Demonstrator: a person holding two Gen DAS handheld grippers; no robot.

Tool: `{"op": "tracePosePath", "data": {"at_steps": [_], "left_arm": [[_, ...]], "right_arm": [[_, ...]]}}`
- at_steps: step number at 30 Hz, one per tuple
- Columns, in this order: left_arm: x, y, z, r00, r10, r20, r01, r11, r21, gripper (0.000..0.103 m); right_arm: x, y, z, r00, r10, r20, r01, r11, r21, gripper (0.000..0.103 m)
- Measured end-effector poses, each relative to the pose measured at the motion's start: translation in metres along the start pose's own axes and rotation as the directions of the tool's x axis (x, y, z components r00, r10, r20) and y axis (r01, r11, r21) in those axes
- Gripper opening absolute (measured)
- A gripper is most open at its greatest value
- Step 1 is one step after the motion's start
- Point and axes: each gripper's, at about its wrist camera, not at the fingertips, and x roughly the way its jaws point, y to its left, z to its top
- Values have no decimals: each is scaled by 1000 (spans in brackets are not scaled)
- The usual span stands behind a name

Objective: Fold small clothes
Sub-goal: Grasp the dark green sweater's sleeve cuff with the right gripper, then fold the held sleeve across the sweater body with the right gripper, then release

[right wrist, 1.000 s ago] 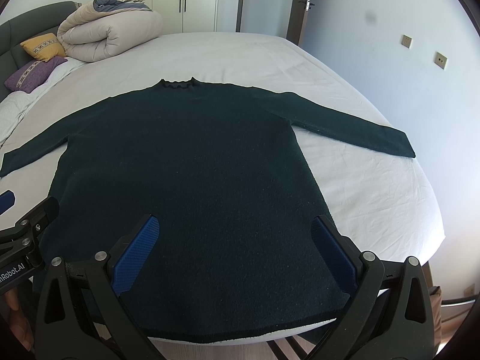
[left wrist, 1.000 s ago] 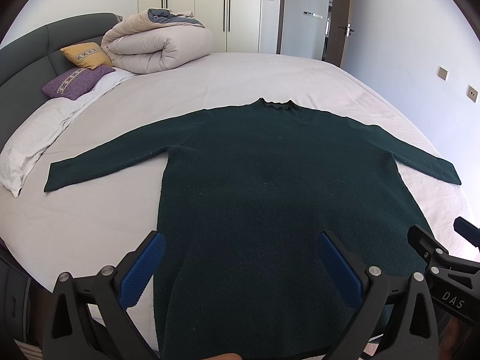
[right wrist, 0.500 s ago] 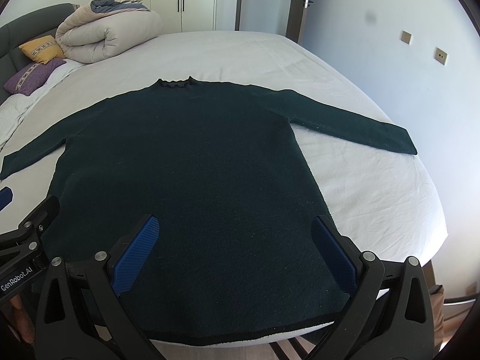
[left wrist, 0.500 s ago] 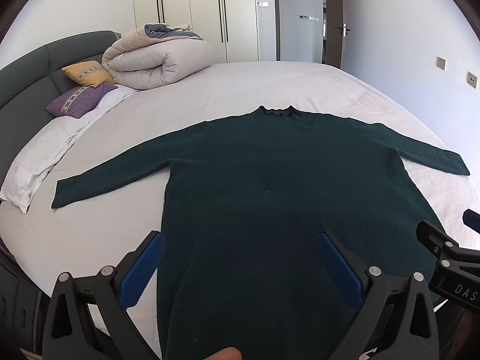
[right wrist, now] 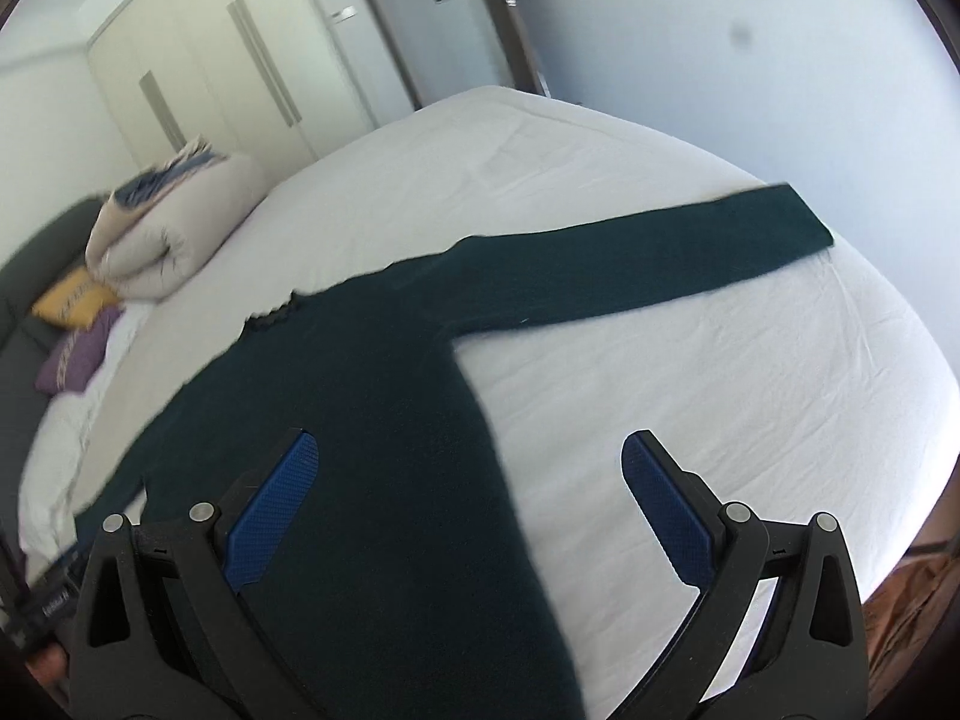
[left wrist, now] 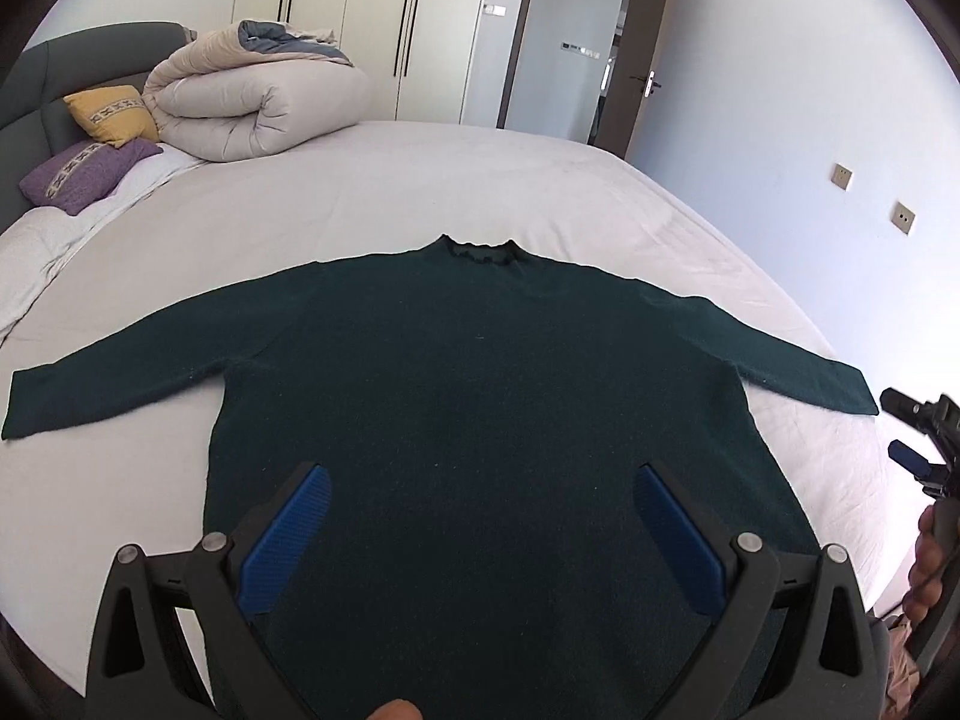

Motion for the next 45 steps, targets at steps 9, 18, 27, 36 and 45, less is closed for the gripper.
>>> {"op": "tracePosePath", "data": {"at_steps": [9, 18, 27, 36, 45], "left_arm": [[52, -50, 35, 999, -24, -39, 27, 995, 99, 103], [105, -86, 71, 983, -166, -84, 173, 981, 88, 96], [149, -99, 92, 945, -268, -186, 279, 960, 36, 75], [164, -96, 135, 869, -469, -159, 448, 881, -150, 86], [169, -95, 145, 674, -719, -171, 626, 679, -383, 93]], "right_arm": [[69, -220, 80, 999, 32, 13, -34, 829, 558, 85], [127, -265, 120, 996, 63, 69, -92, 770, 631, 69], [168, -258, 177, 1000, -2, 28, -14, 817, 577, 7], [177, -52, 252, 999, -28, 37, 29, 999, -24, 6], [226, 168, 174, 1000, 23, -8, -24, 840, -542, 6]]}}
